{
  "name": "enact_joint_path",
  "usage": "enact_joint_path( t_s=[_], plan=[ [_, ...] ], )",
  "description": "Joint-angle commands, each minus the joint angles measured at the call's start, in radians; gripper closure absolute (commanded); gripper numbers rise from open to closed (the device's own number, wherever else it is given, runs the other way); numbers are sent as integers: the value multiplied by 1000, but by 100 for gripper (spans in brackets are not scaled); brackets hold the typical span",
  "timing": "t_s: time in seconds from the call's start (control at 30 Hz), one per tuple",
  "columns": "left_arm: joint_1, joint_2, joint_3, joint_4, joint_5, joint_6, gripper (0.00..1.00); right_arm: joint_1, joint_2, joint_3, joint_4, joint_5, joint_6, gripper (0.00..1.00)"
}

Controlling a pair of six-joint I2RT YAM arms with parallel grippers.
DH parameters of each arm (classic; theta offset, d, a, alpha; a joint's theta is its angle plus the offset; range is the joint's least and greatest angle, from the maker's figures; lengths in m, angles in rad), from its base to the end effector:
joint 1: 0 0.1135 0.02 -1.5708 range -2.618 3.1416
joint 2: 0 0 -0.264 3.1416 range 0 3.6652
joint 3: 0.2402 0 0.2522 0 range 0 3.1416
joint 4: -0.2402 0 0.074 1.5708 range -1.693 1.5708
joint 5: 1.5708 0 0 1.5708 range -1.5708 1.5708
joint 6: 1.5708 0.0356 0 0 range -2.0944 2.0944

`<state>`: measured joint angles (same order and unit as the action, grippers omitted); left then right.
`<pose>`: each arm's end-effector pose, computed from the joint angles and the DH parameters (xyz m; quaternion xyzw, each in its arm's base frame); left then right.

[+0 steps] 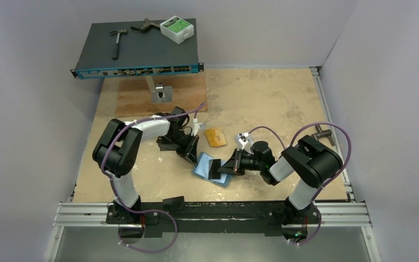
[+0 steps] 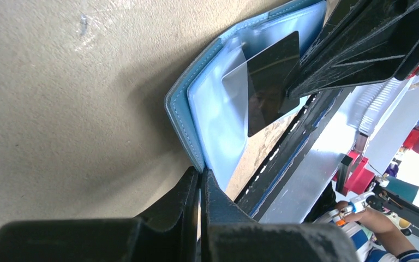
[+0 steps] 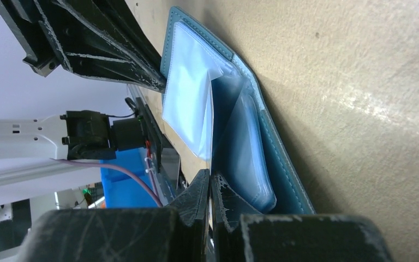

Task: Put the credit cards into the card holder
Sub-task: Insert the credit card into the card holder.

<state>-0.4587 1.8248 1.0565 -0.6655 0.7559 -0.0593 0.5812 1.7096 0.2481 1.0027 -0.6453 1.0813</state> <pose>0.2742 -0.1626 0.1430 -0.2087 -0.9038 0.3722 0.0328 0.1844 0.1468 0.0926 0.0372 0.8219 0.5513 0.1384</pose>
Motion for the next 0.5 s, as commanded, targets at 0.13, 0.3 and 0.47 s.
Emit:
enact_joint_path(
  t_s=[0.13, 0.3, 0.47],
  plan=[
    [-36, -12, -49, 65, 68, -70, 100, -9, -38, -30, -3, 44, -12, 100],
    [-37, -7, -73, 108, 100, -106, 100, -9, -74, -45, -40, 81, -21, 100],
    [-38, 3, -100, 155, 135, -152, 100, -8, -92, -58, -54, 104, -19, 100]
  ],
)
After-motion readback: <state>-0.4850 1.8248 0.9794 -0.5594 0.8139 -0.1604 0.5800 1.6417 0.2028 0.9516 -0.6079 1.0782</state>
